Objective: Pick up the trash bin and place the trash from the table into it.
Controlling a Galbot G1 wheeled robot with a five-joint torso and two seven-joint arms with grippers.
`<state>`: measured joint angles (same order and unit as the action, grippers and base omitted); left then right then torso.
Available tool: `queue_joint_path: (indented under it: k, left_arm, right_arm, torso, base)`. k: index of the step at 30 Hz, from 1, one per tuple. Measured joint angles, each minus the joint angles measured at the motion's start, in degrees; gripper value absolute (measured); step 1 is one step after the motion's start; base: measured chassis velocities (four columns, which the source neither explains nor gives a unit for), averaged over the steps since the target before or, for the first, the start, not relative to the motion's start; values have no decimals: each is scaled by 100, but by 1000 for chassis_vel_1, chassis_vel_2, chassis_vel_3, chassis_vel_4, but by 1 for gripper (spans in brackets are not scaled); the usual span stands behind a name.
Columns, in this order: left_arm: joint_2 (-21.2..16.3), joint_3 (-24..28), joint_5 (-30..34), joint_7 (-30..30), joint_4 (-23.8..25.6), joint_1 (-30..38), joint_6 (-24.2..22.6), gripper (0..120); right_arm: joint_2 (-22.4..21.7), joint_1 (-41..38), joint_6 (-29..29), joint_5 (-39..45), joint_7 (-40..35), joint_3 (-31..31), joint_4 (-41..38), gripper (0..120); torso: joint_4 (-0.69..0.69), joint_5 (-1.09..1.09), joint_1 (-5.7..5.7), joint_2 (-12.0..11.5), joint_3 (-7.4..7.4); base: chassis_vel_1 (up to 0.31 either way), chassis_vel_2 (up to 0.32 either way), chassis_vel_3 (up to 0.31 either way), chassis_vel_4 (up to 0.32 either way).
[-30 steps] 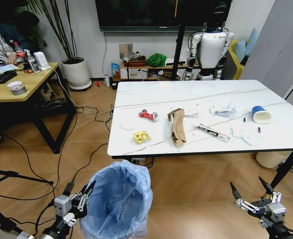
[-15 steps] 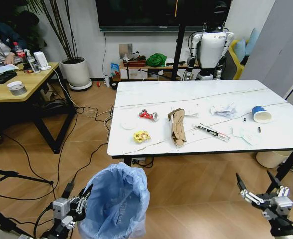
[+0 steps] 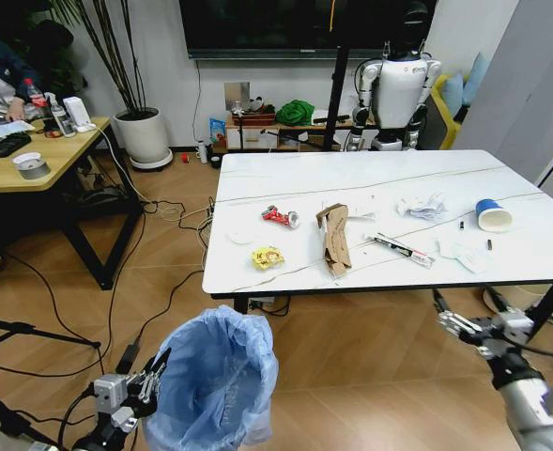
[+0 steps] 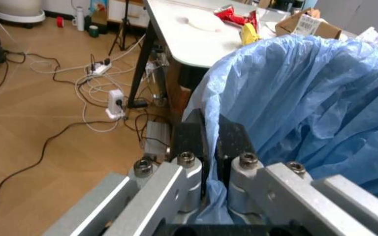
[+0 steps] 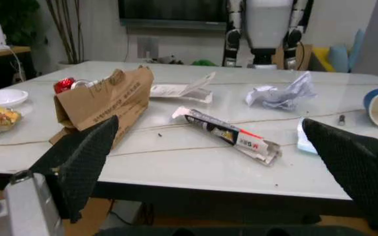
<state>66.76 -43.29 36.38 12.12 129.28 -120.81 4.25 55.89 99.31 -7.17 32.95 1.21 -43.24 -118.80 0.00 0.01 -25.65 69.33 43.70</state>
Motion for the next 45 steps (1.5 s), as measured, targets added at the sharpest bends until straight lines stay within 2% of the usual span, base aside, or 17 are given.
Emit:
queue_joint_path:
  k: [6, 11, 14, 18, 21, 24, 29, 33, 39, 45]
  left_arm:
    - [102, -26, -78, 19, 21, -72, 8, 0]
    - [335, -15, -240, 9, 61, -101, 9, 0]
    - [416, -17, -276, 1, 83, -101, 10, 0]
    - [566, -40, -329, -2, 111, -112, 20, 0]
    - [616, -45, -353, 3, 111, -115, 27, 0]
    - [797, -44, -414, 21, 83, -91, 43, 0]
    - [1014, -32, -504, 40, 19, -46, 55, 0]
    - [1248, -42, -610, 80, 4, -59, 101, 0]
    - [1450, -77, -693, 125, 18, -120, 153, 0]
    - [1539, -88, -733, 133, 41, -131, 159, 0]
  right_arm:
    - [-273, -441, 139, 139, -87, 312, 310, 100]
    - [-421, -1293, 831, 183, -698, 885, 343, 100]
    - [-447, -1572, 1026, 168, -910, 1159, 402, 100]
    - [-526, -2102, 1092, 206, -1050, 1679, 712, 100]
    - [-552, -2269, 1082, 315, -1049, 1811, 799, 100]
    - [-591, -2728, 1111, 712, -1047, 2126, 888, 100]
    - [-587, -3308, 1171, 1111, -1128, 2548, 895, 100]
    - [-532, -4021, 1353, 1397, -1332, 3138, 961, 100]
    - [-338, -4589, 1464, 1500, -1503, 3735, 1187, 100]
    - [-154, -4759, 1638, 1384, -1702, 3997, 1268, 100]
  torso:
    - [0, 0, 2, -4, -2]
    - [1, -1, 4, -9, -5]
    - [2, -2, 5, -11, -6]
    - [0, 0, 5, -13, -7]
    - [1, -1, 6, -14, -7]
    - [0, -2, 6, -15, -8]
    - [1, -2, 7, -16, -9]
    - [1, -3, 7, -17, -10]
    - [1, -1, 8, -18, -10]
    - [1, -1, 9, -19, -11]
  base:
    - [0, 0, 0, 0]
    - [0, 0, 0, 0]
    - [0, 0, 0, 0]
    - [0, 0, 0, 0]
    - [0, 0, 0, 0]
    - [0, 0, 0, 0]
    - [0, 0, 0, 0]
    - [0, 0, 0, 0]
    - [0, 0, 0, 0]
    - [0, 0, 0, 0]
